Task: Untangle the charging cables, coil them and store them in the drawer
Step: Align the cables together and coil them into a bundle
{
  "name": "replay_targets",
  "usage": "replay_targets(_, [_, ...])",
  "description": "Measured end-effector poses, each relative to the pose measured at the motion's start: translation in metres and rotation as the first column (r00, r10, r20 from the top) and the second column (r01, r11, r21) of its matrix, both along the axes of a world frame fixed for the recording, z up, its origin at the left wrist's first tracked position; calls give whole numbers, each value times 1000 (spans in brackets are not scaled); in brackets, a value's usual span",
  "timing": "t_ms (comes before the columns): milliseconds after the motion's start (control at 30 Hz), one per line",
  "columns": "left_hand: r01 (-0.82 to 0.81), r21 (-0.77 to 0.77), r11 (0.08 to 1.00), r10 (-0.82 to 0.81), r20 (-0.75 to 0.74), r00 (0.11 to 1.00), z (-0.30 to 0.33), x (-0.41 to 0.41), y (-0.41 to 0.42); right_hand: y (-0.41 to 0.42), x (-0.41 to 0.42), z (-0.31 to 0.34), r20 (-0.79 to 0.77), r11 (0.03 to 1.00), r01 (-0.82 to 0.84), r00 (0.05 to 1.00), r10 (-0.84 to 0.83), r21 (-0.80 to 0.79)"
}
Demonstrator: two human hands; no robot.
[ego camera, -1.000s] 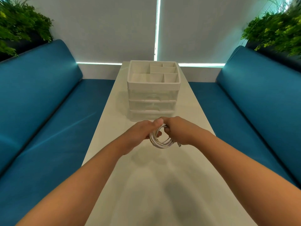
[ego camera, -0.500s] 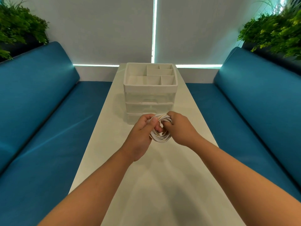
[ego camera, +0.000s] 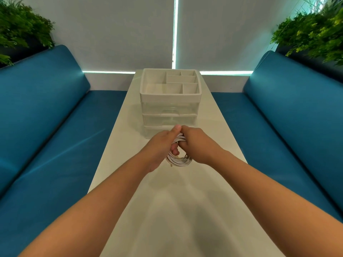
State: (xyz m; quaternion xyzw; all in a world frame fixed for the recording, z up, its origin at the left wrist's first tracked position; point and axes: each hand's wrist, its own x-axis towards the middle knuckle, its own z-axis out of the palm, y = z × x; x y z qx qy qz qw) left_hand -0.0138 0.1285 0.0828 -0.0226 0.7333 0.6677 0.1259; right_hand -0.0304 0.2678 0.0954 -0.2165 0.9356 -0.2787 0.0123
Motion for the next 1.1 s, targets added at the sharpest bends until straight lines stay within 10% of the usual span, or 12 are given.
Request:
replay_targets(333, [-273,282,920,324,-151,934,0,6,-1,-12,8,-1,147,929,57,989,-3,-366])
replay_targets(700, [-66,-31,997,56,-249,967,-1,3,-30,4,-18,6,76,968,22,997,-3,-250])
replay_targets(1100, [-37,159,987,60,-142,988,-18,5,-12,4,-27,-4,394,750,337,912,-111,-569])
